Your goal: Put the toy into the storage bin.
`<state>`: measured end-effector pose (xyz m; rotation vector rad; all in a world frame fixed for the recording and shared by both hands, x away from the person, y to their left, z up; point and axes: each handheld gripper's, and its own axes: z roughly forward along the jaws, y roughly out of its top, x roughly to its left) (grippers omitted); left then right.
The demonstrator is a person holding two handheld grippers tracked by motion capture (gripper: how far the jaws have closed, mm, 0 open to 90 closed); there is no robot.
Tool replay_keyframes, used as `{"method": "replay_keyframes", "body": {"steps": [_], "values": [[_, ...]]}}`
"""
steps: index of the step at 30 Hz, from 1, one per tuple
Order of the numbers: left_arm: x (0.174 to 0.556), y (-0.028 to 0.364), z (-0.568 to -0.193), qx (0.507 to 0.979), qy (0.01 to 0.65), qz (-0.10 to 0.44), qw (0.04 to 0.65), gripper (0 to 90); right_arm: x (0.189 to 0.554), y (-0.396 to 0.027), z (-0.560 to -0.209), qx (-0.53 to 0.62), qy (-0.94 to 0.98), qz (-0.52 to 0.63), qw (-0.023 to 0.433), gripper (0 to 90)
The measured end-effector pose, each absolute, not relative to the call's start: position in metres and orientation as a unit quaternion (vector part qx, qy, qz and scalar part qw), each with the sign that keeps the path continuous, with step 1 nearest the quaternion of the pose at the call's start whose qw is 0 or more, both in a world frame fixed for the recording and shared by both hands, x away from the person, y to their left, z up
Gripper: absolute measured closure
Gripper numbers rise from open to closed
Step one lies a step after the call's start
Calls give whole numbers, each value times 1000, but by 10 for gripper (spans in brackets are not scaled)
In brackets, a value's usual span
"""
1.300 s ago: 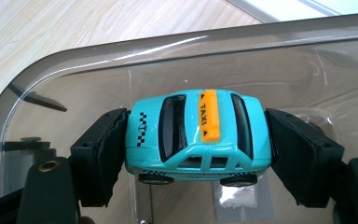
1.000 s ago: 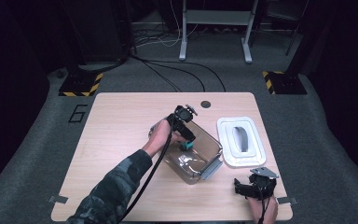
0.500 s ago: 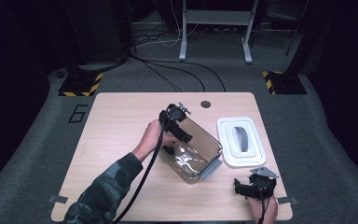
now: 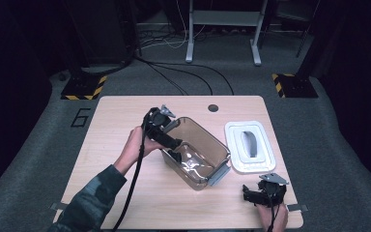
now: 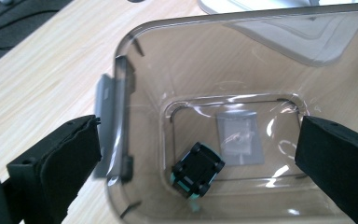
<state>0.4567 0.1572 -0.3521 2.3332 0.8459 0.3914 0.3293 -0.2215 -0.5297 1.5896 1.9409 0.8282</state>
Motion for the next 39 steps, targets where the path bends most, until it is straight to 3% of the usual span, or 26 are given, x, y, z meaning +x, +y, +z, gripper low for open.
{"method": "replay_keyframes", "body": {"steps": [15,27,39], "values": [[430,221,-372,857,364,165,326,0,329,-221,-530,583,712,303,247,7],[407,261,-421,848,395,167,312,27,329,-221,-529,587,710,302,245,5],[395,276,-479,843,421,160,294,23,329,-221,-530,587,710,302,246,5]]}}
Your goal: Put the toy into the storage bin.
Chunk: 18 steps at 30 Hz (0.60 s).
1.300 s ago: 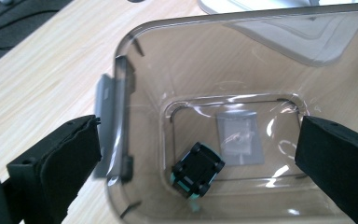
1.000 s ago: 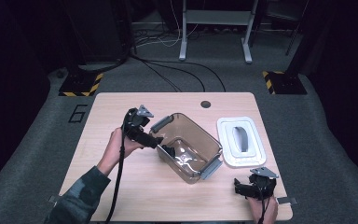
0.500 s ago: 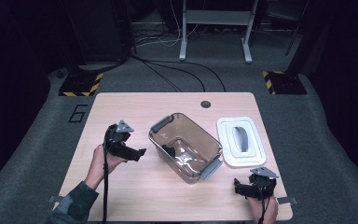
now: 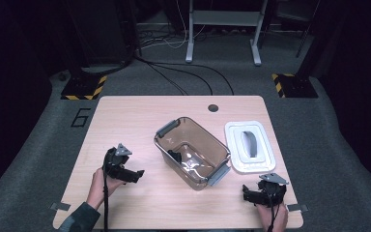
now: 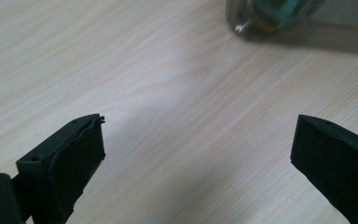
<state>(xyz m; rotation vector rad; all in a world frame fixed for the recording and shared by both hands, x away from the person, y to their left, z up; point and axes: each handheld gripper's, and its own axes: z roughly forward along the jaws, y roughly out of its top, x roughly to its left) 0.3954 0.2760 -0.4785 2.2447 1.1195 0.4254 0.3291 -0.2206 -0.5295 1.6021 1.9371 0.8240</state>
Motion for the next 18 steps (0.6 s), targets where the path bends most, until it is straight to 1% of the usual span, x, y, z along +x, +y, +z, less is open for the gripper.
{"method": "replay_keyframes", "body": {"steps": [7,10,18], "values": [[392,288,-509,834,440,150,296,6,329,-221,-530,587,710,302,245,4],[392,292,-518,821,448,152,319,0,329,-221,-530,587,710,302,245,4],[390,292,-530,807,443,185,344,0,330,-221,-530,583,712,304,245,4]]}}
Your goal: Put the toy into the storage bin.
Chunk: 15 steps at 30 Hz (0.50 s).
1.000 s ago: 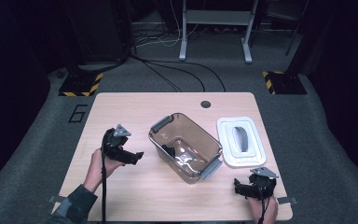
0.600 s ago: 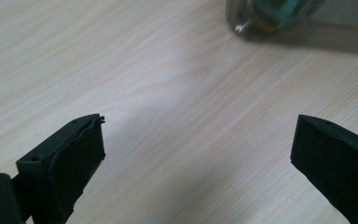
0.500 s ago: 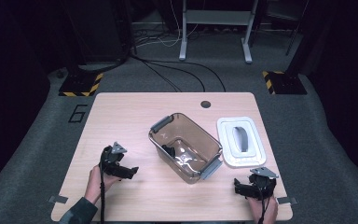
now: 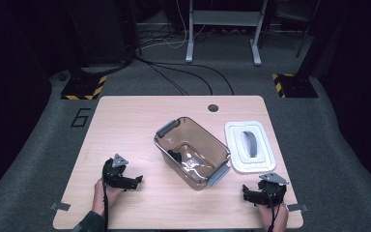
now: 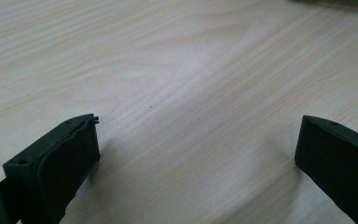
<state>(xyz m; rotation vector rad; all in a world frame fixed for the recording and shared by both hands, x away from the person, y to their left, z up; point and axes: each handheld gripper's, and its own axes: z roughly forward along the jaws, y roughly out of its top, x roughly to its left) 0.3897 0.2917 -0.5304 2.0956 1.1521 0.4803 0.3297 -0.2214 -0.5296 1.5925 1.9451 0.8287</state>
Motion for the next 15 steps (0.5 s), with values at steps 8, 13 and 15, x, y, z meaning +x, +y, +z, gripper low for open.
{"method": "replay_keyframes", "body": {"steps": [8,13,15], "values": [[389,292,-531,813,434,183,344,0,330,-221,-530,583,713,303,244,0],[389,292,-530,816,429,181,343,0,330,-221,-530,583,713,303,244,0],[389,292,-530,816,429,180,342,0,330,-221,-530,583,713,303,244,0]]}}
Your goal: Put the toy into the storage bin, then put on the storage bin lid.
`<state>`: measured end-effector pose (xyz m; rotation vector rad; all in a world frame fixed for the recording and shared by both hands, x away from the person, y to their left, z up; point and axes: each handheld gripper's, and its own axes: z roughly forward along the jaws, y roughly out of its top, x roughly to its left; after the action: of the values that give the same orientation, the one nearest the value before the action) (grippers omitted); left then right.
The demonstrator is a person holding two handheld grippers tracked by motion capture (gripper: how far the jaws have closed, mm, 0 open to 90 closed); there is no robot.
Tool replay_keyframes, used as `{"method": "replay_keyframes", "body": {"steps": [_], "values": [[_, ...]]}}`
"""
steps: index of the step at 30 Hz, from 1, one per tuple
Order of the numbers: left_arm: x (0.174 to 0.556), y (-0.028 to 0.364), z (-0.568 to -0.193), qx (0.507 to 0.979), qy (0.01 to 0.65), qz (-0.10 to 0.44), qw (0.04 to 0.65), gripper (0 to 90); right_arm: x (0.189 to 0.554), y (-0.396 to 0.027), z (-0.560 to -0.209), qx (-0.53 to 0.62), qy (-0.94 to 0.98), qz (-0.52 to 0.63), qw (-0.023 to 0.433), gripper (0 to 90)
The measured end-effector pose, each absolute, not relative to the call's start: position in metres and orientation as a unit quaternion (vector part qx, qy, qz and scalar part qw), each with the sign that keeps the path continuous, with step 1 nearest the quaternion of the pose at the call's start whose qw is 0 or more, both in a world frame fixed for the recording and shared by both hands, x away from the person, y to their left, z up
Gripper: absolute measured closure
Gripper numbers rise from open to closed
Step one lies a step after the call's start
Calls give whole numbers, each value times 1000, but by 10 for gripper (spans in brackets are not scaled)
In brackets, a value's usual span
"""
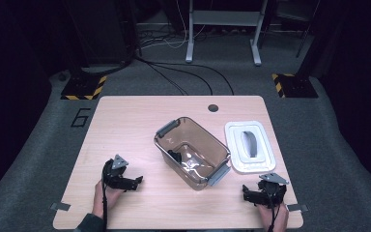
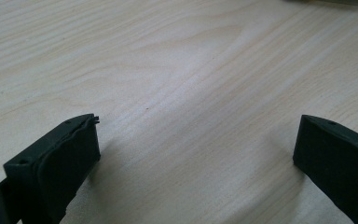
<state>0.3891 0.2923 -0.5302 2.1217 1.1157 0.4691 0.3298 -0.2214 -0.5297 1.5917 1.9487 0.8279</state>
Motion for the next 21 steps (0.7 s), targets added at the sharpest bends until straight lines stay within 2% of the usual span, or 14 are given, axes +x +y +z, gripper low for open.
{"method": "replay_keyframes", "body": {"steps": [11,21], "values": [[387,287,-530,818,422,195,338,2,332,-222,-529,578,720,302,239,0],[389,288,-530,817,429,183,340,0,336,-227,-523,575,723,312,221,0]]}}
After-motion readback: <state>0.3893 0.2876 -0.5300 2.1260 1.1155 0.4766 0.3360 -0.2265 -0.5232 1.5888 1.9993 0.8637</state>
